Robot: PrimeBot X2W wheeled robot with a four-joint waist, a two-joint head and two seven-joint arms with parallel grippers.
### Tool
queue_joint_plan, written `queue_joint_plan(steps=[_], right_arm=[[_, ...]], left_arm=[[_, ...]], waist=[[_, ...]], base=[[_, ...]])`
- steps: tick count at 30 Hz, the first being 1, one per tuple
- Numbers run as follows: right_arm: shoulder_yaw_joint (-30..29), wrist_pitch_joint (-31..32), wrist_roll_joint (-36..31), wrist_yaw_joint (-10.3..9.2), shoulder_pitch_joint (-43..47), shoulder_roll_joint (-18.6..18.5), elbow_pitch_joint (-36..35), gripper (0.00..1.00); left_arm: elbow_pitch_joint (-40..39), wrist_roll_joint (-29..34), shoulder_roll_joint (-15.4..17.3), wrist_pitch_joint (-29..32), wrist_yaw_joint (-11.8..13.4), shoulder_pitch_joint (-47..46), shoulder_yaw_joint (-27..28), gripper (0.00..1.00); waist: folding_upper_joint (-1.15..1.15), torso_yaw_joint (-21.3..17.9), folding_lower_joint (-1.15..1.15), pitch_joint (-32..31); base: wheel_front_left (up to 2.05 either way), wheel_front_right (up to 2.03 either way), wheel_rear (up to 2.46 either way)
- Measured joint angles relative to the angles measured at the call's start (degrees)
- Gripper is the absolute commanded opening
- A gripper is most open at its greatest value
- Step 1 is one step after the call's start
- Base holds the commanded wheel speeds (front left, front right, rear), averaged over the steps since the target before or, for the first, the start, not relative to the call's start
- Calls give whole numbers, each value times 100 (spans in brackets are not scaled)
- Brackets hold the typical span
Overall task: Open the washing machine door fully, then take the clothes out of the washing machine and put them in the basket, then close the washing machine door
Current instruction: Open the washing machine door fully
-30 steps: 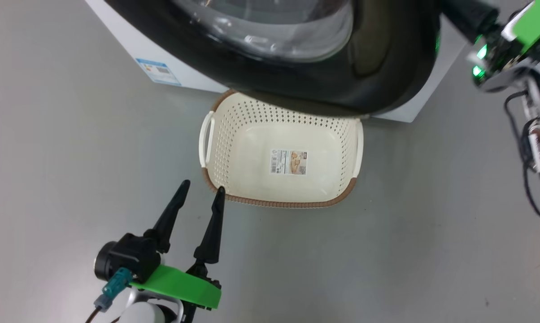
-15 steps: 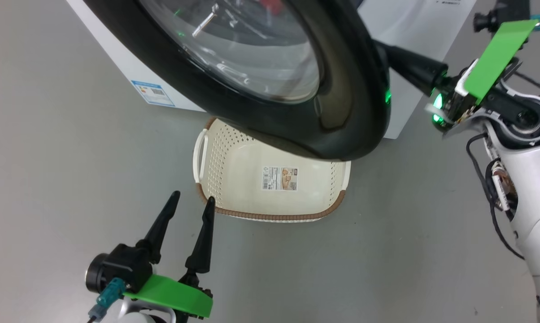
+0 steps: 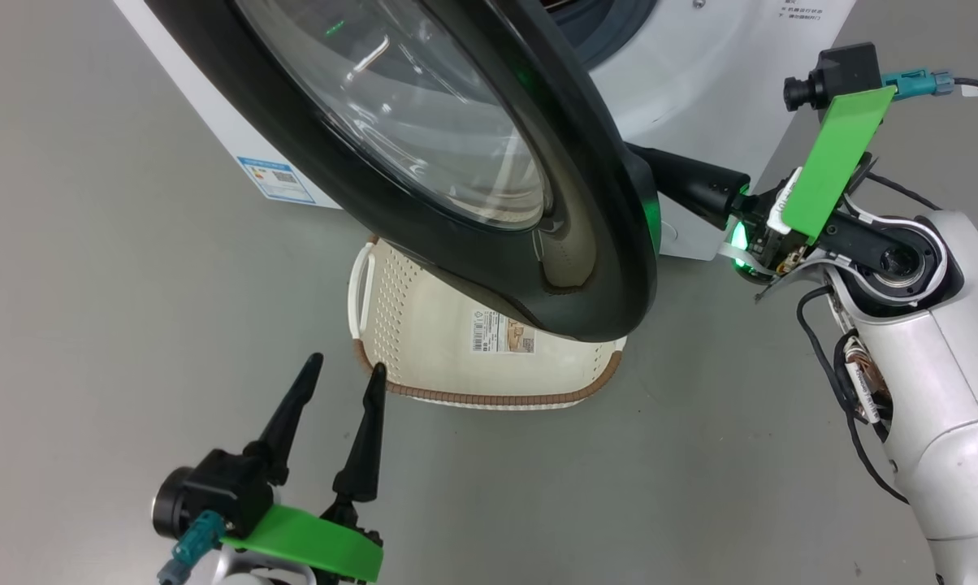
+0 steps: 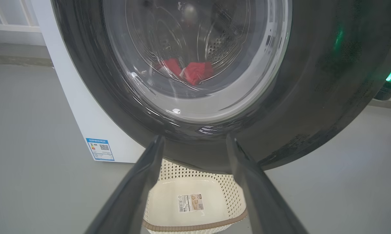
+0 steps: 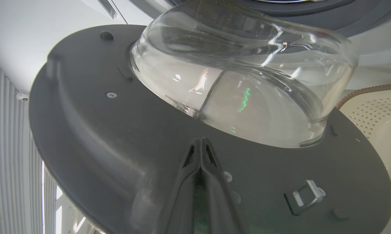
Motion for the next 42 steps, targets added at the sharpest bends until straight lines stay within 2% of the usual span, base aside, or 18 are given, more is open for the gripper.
queue_joint_plan(steps=[4,6,9,10,11,28,42], right_arm=[[-36,-76,-67,0,65,5,-21,13],[-47,-119,-125,0,79,14,-12,23],[-121,-269,-160,1,100,38,-2,45],[-164,-320,-170,1,132,43,0,67],[-201,-376,-170,1,182,44,14,100],[-486,-1059,-391,0,1286,74,114,100],[-360,-1592,-593,0,2229,63,163,100]], left_arm=[[-9,0,1,0,-1,24,0,100],[-19,0,1,0,-1,24,8,100],[-24,2,1,0,-1,28,40,100],[-24,20,1,0,-1,29,49,100],[-24,42,1,0,-2,31,59,100],[-14,144,3,0,-101,275,430,100],[-2,193,8,0,-145,500,738,100]], waist=[[0,0,0,-11],[0,-6,0,-25],[0,-27,0,-60],[0,-36,0,-73],[0,-46,0,-87],[0,-426,0,-327],[0,-740,0,-532]], base=[[0,0,0],[0,0,0],[0,0,0],[0,0,0],[0,0,0],[0,0,0],[0,0,0]])
